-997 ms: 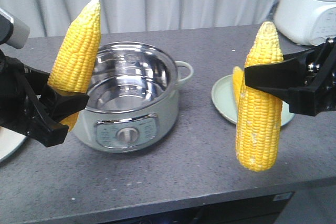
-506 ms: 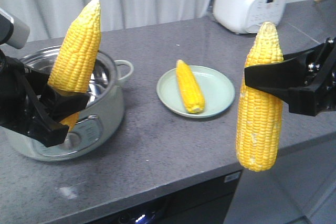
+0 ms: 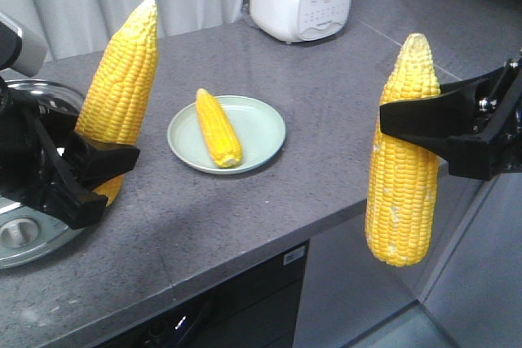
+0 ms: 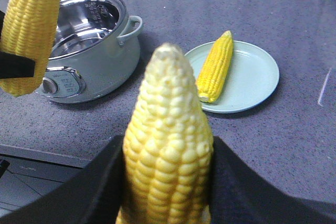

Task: Distribute corn equally
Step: 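Drive the base along the counter toward the other two plates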

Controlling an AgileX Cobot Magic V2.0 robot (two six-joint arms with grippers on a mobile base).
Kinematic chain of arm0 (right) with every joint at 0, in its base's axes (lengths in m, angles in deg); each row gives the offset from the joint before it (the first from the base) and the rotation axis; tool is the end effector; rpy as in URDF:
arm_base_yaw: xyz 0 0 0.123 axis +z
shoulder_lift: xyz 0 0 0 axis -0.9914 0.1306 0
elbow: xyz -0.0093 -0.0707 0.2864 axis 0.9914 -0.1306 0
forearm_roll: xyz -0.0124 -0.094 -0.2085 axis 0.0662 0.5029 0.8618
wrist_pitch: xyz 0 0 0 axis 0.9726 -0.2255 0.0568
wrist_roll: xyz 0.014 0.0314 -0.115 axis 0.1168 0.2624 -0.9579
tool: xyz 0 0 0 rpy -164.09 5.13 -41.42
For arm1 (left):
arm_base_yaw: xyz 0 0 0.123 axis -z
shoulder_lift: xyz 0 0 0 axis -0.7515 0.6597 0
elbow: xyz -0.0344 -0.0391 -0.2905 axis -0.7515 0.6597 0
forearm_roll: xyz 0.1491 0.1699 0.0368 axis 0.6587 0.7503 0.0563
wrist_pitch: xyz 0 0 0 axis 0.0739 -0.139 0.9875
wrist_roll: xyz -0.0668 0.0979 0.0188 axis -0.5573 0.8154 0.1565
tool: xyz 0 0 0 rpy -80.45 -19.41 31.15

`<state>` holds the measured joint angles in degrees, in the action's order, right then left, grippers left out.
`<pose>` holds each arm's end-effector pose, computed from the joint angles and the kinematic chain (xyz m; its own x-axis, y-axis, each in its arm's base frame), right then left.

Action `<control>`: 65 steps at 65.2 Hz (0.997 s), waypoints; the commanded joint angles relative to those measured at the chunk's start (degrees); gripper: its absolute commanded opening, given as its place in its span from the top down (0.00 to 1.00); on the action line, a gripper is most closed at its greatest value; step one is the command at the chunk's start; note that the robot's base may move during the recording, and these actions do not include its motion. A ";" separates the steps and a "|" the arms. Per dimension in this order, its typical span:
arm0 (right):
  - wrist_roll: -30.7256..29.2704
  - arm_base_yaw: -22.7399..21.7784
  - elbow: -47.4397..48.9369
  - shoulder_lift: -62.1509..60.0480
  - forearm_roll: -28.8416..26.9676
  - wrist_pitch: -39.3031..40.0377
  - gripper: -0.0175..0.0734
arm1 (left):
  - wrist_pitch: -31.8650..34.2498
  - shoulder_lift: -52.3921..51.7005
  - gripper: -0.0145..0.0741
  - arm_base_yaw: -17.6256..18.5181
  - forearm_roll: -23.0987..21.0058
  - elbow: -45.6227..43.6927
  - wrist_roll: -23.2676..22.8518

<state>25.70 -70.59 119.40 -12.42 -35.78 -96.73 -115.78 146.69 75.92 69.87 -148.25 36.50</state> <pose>0.1598 0.0969 0.4040 -0.4413 -0.1621 -0.8826 -0.6493 0.7365 0.1894 0.1763 -0.1082 0.3689 -0.4201 0.3886 -0.8201 0.6212 0.7819 0.0523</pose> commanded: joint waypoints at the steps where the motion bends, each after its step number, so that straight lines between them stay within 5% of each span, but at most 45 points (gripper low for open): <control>1: -0.59 -0.16 1.45 -0.79 -2.19 2.72 0.59 | 3.64 -1.00 0.50 0.04 -0.81 -1.37 -0.55; 65: -0.59 -0.16 1.45 -0.79 -2.19 2.72 0.59 | 3.64 -1.00 0.50 0.04 -0.81 -1.37 -0.55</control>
<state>25.70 -70.59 119.40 -12.42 -35.78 -96.73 -115.78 146.69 75.92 69.87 -148.25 36.50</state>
